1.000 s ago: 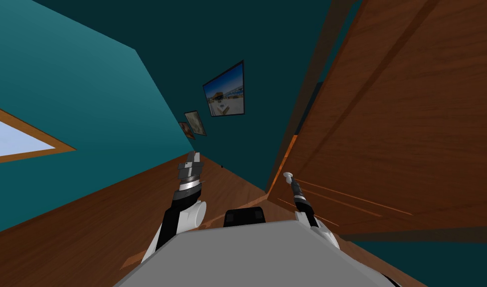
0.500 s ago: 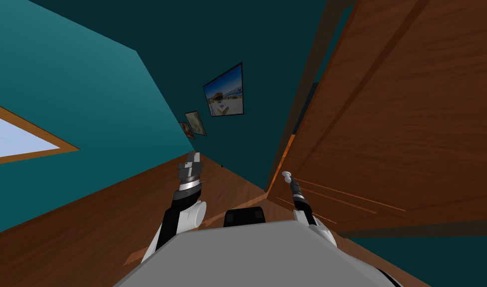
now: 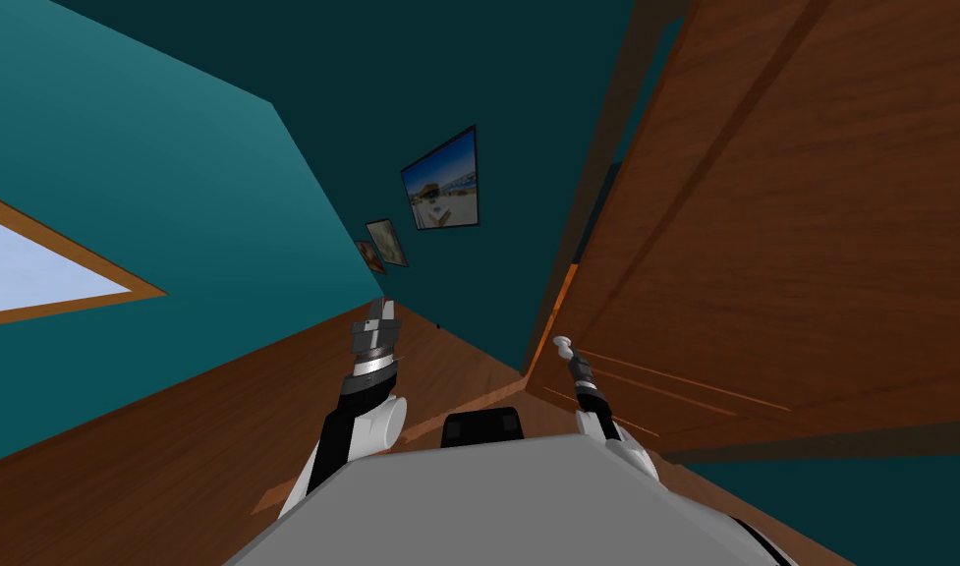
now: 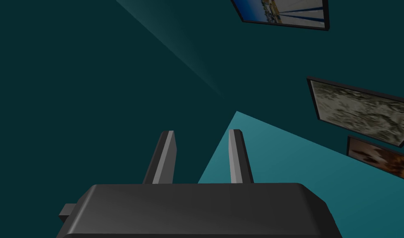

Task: Pull the door open

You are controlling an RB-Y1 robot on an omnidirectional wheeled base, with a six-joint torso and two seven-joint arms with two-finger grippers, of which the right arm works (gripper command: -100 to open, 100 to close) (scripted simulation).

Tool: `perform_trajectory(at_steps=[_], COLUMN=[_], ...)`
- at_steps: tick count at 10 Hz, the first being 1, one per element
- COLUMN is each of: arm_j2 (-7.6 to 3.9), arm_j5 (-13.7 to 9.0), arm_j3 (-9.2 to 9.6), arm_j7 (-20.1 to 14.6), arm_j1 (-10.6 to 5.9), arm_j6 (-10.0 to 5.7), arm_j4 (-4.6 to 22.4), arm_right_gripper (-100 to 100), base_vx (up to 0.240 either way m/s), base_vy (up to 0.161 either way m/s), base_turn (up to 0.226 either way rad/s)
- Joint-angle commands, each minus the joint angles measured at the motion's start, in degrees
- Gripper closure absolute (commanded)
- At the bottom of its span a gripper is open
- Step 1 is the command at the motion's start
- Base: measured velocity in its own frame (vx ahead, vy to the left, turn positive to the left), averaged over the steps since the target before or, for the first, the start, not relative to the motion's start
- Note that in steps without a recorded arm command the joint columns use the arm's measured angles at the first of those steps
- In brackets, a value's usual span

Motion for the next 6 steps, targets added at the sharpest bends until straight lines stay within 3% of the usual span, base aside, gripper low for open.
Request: perform_trajectory(at_steps=[1, 6], arm_j2=[0.53, 0.22], arm_j5=[-0.4, -3.6], arm_j3=[1.04, 3.89], arm_j7=[-2.3, -9.3], arm_j1=[-0.48, -1.15], arm_j6=[-0.45, -0.24], arm_j4=[0.1, 0.3], arm_right_gripper=[100, 100], base_vx=[-0.038, -0.035], base_vy=[-0.014, -0.011], base_turn=[0.012, 0.011])
